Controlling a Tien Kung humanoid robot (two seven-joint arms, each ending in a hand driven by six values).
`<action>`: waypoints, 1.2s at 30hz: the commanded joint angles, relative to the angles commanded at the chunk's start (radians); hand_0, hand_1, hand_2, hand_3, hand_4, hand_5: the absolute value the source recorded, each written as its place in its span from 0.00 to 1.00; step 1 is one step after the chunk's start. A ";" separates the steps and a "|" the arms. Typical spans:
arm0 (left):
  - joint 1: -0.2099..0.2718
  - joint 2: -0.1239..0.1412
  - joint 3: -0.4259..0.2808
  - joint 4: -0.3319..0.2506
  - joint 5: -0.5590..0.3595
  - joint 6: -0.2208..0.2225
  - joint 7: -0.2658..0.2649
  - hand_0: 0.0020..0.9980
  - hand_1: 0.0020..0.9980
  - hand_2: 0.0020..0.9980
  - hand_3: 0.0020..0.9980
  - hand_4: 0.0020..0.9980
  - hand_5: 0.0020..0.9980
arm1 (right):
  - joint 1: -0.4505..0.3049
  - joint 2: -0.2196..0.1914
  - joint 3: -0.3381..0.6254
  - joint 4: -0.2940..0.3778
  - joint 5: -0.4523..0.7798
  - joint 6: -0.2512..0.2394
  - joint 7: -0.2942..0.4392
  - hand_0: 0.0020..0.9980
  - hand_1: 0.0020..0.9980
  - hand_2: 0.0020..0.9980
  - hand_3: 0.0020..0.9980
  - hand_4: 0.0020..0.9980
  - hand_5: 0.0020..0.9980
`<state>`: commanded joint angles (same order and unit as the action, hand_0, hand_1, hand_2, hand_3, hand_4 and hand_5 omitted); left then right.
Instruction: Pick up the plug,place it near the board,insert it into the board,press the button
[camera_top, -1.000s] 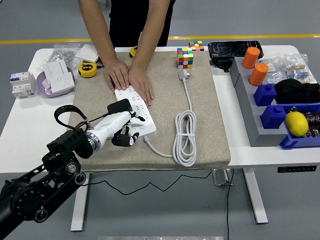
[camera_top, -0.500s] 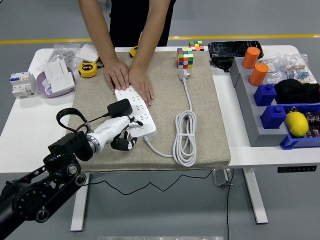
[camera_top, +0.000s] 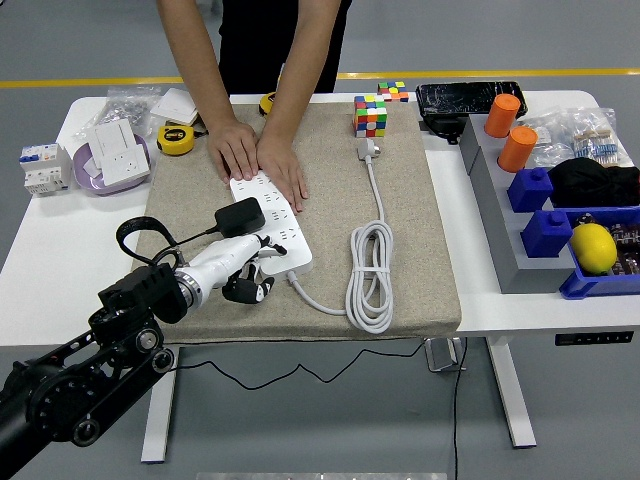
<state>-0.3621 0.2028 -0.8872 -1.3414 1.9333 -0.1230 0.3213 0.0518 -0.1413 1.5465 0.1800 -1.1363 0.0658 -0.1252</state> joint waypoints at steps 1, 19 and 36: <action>0.000 0.000 0.000 0.000 0.000 -0.002 0.002 0.12 0.03 0.14 0.80 0.55 0.00 | 0.000 0.000 0.000 0.000 0.000 0.000 0.000 0.83 0.74 0.72 0.75 1.00 0.74; 0.004 0.000 0.003 -0.007 0.025 -0.039 0.030 0.12 0.03 0.14 0.80 0.55 0.00 | 0.000 0.000 0.000 0.000 0.001 0.000 0.001 0.84 0.74 0.72 0.75 1.00 0.74; 0.013 0.001 -0.060 -0.103 0.022 -0.031 -0.006 0.12 0.03 0.14 0.78 0.55 0.00 | -0.003 0.001 0.004 0.000 -0.004 -0.001 -0.001 0.84 0.74 0.72 0.75 1.00 0.73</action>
<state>-0.3491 0.2042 -0.9469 -1.4442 1.9552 -0.1544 0.3148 0.0491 -0.1401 1.5510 0.1800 -1.1406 0.0650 -0.1262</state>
